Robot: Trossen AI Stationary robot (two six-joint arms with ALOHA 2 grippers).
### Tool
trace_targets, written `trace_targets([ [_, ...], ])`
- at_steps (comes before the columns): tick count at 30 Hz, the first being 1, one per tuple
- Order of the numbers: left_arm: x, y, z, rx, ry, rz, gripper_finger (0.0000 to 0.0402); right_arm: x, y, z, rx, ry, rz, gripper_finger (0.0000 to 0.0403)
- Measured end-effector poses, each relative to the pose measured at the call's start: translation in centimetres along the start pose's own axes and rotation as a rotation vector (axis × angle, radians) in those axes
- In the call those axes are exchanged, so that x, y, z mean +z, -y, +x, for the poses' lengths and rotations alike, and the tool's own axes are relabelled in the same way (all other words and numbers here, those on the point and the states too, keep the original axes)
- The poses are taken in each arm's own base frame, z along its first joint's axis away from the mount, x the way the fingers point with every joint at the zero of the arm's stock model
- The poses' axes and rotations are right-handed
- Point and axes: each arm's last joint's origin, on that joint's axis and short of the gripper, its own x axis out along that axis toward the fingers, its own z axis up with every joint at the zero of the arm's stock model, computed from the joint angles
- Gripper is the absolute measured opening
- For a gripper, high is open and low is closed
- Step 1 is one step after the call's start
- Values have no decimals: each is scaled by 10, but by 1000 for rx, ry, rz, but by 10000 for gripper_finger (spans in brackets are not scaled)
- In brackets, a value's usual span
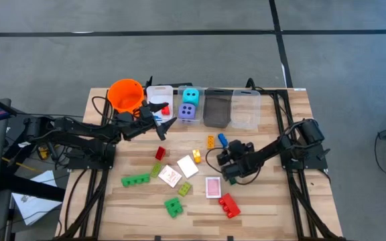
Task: Pick & Place Toys
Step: Put the blue game piece into the black bin
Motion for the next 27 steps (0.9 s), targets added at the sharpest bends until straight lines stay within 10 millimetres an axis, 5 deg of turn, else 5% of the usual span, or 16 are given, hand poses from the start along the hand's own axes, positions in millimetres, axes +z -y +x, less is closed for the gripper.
trace_targets([
  [12, 0, 0, 0, 0, -1, 0, 358, -8, -6, -9, 65, 131, -180, 177],
  [27, -2, 0, 0, 0, -24, 8, 358, 7, -15, 5, 71, 137, -152, 154],
])
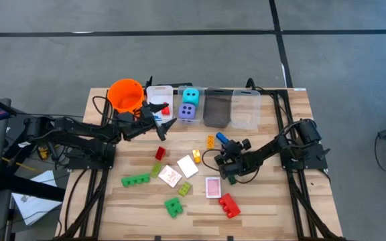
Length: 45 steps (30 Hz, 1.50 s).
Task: Pick & Place Toys
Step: Put the blue game piece into the black bin, then put the top red game piece into the black bin
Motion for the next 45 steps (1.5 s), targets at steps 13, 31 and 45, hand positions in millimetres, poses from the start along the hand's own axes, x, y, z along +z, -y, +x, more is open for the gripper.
trace_targets([
  [13, -2, 0, 0, 0, -17, 6, 358, 8, -5, -15, 22, 91, -58, 14],
  [31, -26, 19, -8, -248, -250, 95, 320, 32, -32, -45, 85, 187, -337, 48],
  [45, -39, 30, -32, -72, -821, 174, 302, 42, -34, -38, 49, 186, -447, 66],
])
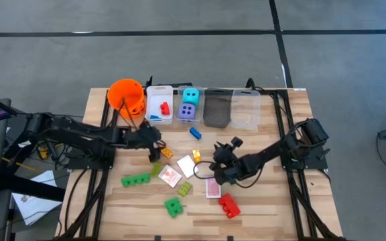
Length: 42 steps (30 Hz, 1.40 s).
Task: Pick & Place Toys
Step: Put the top red game piece into the black bin
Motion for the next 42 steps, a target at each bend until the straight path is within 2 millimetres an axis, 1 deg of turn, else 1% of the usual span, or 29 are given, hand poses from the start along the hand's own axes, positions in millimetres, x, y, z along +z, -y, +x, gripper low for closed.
trace_targets([
  [3, 15, -2, -13, 23, -70, -88, 310, 1, 1, 3, -7, -4, 4, 66],
  [6, 25, -4, -25, 53, -138, -210, 318, 1, 2, 5, -13, -8, 9, 66],
  [8, 27, -5, -29, 64, -165, -285, 323, 1, 2, 5, -10, -10, 25, 66],
  [12, 23, -4, -29, 57, -221, -408, 333, 1, 2, 5, -7, -12, 51, 66],
  [18, 19, 0, -20, 52, -292, -508, 343, -1, 1, 4, 31, -40, 73, 66],
  [28, 6, 15, 16, 29, -490, -488, 345, -2, 1, 4, 49, -59, 79, 66],
  [32, 0, 19, 28, 34, -546, -498, 345, -2, 1, 4, 48, -61, 77, 66],
  [37, -2, 21, 34, 49, -567, -543, 337, -6, 2, 5, 44, -66, 91, 66],
  [42, -1, 24, 40, 34, -545, -560, 314, -9, 3, 5, 42, -69, 84, 66],
])
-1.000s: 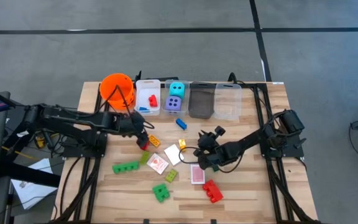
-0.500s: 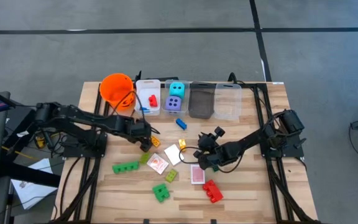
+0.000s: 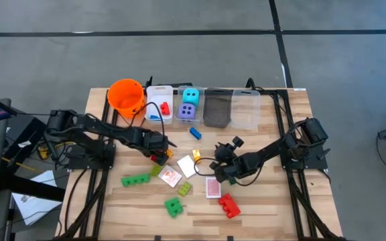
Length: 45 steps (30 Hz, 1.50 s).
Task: Pick & Place Toys
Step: Put the top red game piece into the black bin
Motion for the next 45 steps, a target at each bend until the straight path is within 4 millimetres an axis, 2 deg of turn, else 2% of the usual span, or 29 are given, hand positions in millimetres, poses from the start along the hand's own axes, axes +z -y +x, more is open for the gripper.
trace_targets([
  [9, 1, 3, 12, 8, -13, -16, 257, 1, -1, 0, 5, 7, 18, 66],
  [18, 0, 5, 9, -56, -59, -11, 132, 1, -1, 0, 6, 8, 19, 66],
  [23, 0, 6, -6, -147, -63, -12, 132, 1, 0, -1, -15, 24, 46, 66],
  [26, 3, 7, -22, -228, -8, 0, 132, 0, -1, -5, -35, 54, 33, 66],
  [29, 12, 11, -42, -369, 132, 64, 133, -1, -3, -10, -63, 95, 19, 66],
  [32, 29, 16, -64, -505, 371, 171, 136, 1, -3, -16, -93, 140, 7, 66],
  [36, 51, 17, -87, -476, 746, 291, 136, 8, 0, -27, -97, 180, -3, 66],
  [40, 72, 13, -91, -370, 965, 363, 136, 21, 8, -40, -70, 204, 32, 65],
  [45, 107, 4, -79, -319, 1136, 330, 136, 38, 23, -53, -65, 243, 114, 65],
])
